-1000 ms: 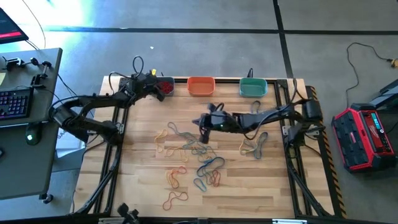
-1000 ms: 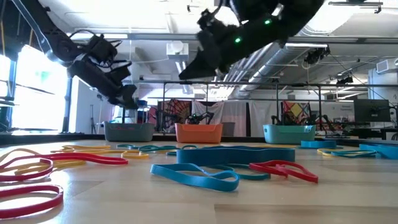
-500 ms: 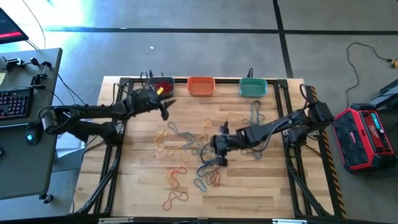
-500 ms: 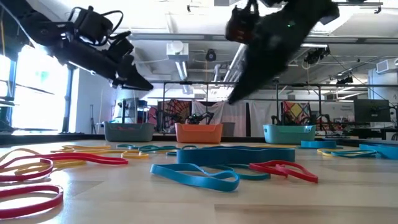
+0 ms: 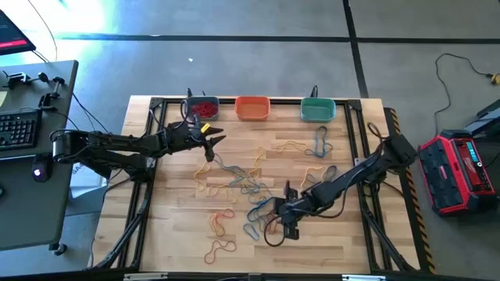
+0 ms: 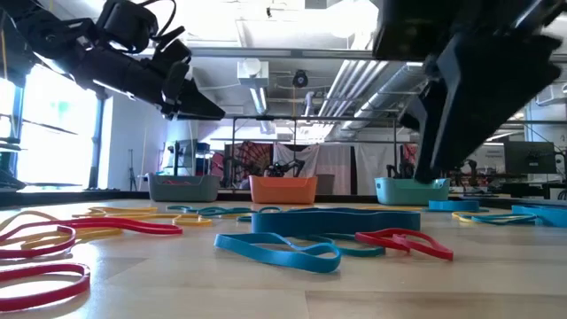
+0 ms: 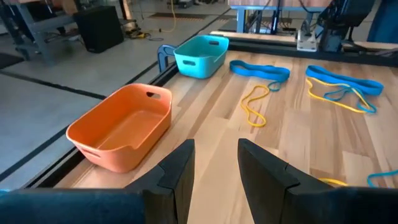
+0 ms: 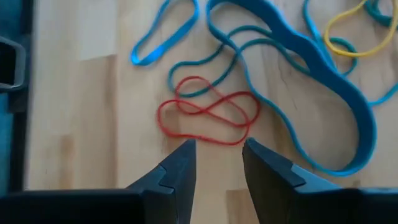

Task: Sort rubber bands into baskets
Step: Put the red rubber band into the blue bin

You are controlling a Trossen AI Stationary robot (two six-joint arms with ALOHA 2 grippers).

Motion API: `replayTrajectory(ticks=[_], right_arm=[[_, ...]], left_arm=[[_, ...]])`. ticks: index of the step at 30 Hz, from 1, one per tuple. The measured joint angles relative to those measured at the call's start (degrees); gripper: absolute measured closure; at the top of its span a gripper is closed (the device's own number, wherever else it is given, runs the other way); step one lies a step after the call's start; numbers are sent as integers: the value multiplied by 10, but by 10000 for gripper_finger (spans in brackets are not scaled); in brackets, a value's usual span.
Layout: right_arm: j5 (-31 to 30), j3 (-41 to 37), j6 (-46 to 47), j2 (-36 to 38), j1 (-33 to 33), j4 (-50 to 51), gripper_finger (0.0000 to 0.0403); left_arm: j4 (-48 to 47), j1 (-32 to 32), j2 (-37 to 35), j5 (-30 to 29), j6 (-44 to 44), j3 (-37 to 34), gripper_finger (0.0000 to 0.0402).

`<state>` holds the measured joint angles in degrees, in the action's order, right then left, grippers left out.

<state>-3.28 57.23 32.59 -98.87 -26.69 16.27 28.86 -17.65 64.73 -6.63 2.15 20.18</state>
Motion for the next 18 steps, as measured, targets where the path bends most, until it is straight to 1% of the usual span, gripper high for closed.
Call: replayTrajectory(ticks=[3,8,16,18], right_arm=[[-17,0,0,-18,1,-19,281],[-20,0,-3,-35,10,-28,281],[-8,0,-5,-56,24,-29,282],[6,0,-10,-64,29,-34,286]], left_arm=[[15,-1,0,-1,1,0,289],[32,-4,0,-2,0,0,289],[32,-4,0,-3,0,0,289],[33,-4,0,-3,0,0,289]])
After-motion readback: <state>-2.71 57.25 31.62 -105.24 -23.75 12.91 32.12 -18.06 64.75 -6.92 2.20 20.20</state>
